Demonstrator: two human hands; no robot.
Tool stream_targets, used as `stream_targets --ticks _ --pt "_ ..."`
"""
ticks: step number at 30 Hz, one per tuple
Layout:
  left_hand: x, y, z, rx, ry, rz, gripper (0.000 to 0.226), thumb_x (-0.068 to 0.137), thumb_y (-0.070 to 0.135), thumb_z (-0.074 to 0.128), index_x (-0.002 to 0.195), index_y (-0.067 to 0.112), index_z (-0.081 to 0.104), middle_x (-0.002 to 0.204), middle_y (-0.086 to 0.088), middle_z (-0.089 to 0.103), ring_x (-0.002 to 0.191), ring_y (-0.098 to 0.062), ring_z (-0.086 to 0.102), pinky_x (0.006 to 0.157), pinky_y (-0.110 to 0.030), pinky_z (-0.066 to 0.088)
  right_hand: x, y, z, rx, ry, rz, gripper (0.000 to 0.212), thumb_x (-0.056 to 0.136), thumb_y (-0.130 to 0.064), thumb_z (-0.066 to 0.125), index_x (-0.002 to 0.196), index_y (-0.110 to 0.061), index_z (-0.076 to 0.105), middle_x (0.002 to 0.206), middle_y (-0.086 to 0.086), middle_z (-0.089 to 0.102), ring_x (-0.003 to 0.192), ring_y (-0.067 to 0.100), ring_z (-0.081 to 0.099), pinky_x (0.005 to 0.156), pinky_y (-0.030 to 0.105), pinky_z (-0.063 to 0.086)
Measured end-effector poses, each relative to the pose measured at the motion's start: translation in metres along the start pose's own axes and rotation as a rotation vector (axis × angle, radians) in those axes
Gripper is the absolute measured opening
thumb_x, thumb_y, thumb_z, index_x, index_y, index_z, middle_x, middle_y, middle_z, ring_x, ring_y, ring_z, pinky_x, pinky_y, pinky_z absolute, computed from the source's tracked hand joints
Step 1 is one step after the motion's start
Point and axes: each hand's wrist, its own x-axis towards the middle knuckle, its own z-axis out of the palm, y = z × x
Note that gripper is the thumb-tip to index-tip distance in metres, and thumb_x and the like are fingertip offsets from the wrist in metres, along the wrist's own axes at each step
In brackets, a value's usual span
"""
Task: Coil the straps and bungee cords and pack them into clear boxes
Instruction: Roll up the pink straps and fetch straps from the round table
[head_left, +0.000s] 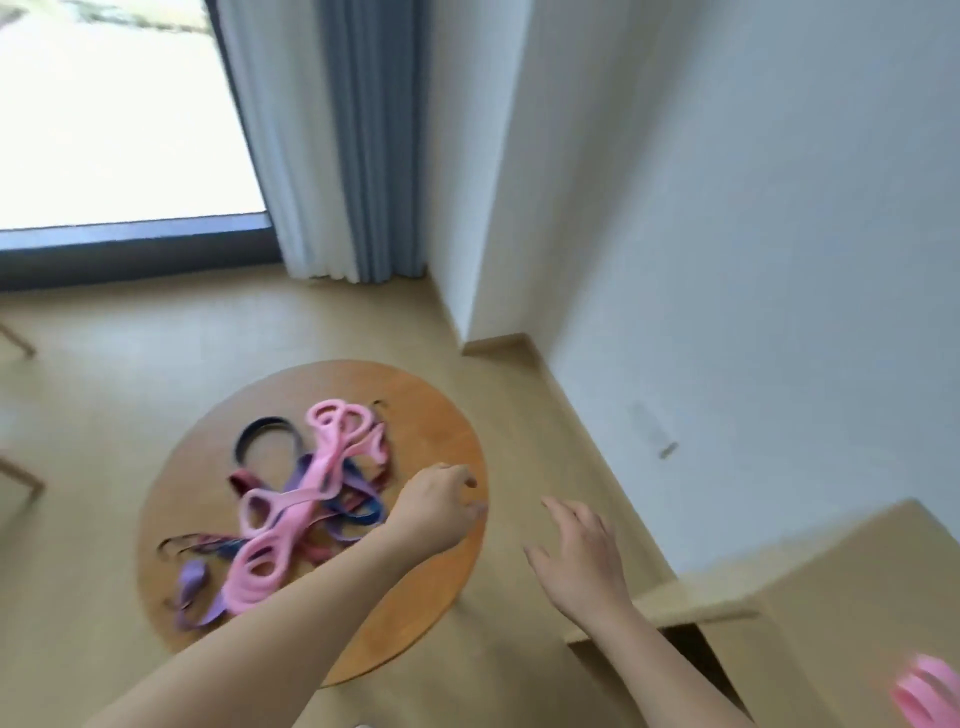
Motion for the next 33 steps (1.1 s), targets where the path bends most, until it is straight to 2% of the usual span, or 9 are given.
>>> stream_targets --ticks 3,7,12,16,22,26,28,30,33 --pt "-0.012 -0.066 -0.029 -0.062 0.08 -0.12 0.043 0.096 0.038 0.067 0.134 0.019 0.062 0.134 -0.005 0.06 0.124 -0.024 0.057 0.098 -0.033 0.044 0.02 -0.062 0.03 -0.051 -0.092 -0.111 0.064 0.092 -0.049 0.057 0.15 -0.03 0.038 0.146 -0.005 0.043 0.135 0.019 0.034 0.113 0.032 0.032" --pt "-0.038 -0.135 -0.046 -0.179 0.144 -0.278 0.03 0.093 0.034 0.067 0.118 0.018 0.068 0.11 -0.003 0.068 0.098 -0.022 0.064 0.081 -0.037 0.053 0.039 -0.119 0.069 -0.123 -0.219 -0.216 0.065 0.091 -0.047 0.059 0.15 -0.028 0.039 0.144 -0.001 0.045 0.133 0.021 0.035 0.112 0.031 0.031" --pt "-0.059 -0.191 -0.041 -0.235 0.192 -0.45 0.042 0.093 0.035 0.068 0.13 0.018 0.065 0.126 -0.004 0.065 0.119 -0.027 0.059 0.09 -0.035 0.048 0.059 -0.158 0.11 -0.197 -0.36 -0.306 0.063 0.091 -0.044 0.06 0.149 -0.028 0.04 0.143 -0.001 0.046 0.134 0.023 0.034 0.111 0.032 0.032" --pt "-0.059 -0.22 -0.027 -0.302 0.203 -0.57 0.043 0.093 0.037 0.069 0.132 0.02 0.065 0.13 -0.004 0.063 0.122 -0.024 0.058 0.095 -0.036 0.047 0.085 -0.175 0.144 -0.263 -0.461 -0.378 0.063 0.091 -0.044 0.059 0.148 -0.027 0.04 0.145 0.002 0.045 0.134 0.025 0.035 0.112 0.035 0.033" --pt "-0.037 -0.242 -0.011 -0.332 0.241 -0.692 0.041 0.093 0.037 0.068 0.131 0.021 0.067 0.123 -0.003 0.063 0.111 -0.023 0.059 0.087 -0.033 0.046 0.143 -0.185 0.181 -0.334 -0.615 -0.405 0.061 0.09 -0.041 0.06 0.147 -0.025 0.042 0.144 0.005 0.047 0.132 0.03 0.039 0.108 0.038 0.037" --pt "-0.003 -0.249 0.003 -0.256 0.308 -0.652 0.035 0.091 0.026 0.072 0.124 0.013 0.071 0.125 -0.01 0.067 0.117 -0.032 0.059 0.098 -0.041 0.049 0.189 -0.184 0.199 -0.226 -0.615 -0.313 0.054 0.085 -0.037 0.065 0.137 -0.022 0.055 0.13 0.009 0.06 0.121 0.035 0.053 0.1 0.04 0.046" --pt "0.021 -0.247 0.008 -0.152 0.364 -0.544 0.023 0.088 0.015 0.073 0.11 0.01 0.078 0.113 -0.012 0.072 0.107 -0.037 0.062 0.089 -0.039 0.049 0.206 -0.178 0.207 -0.156 -0.606 -0.262 0.05 0.084 -0.036 0.065 0.131 -0.02 0.06 0.126 0.009 0.064 0.117 0.034 0.057 0.098 0.04 0.048" --pt "0.048 -0.247 0.016 -0.017 0.397 -0.397 0.015 0.081 0.007 0.07 0.092 0.009 0.081 0.091 -0.01 0.075 0.084 -0.038 0.064 0.078 -0.041 0.053 0.217 -0.17 0.211 -0.116 -0.604 -0.254 0.047 0.084 -0.034 0.065 0.129 -0.019 0.061 0.123 0.007 0.066 0.114 0.032 0.059 0.096 0.04 0.049" --pt "0.086 -0.248 0.026 0.184 0.283 -0.293 0.019 0.068 0.006 0.07 0.082 0.014 0.079 0.075 -0.004 0.07 0.068 -0.033 0.058 0.062 -0.038 0.048 0.224 -0.156 0.212 -0.05 -0.598 -0.256 0.037 0.086 -0.031 0.065 0.12 -0.019 0.065 0.115 0.006 0.068 0.109 0.029 0.06 0.093 0.041 0.049"
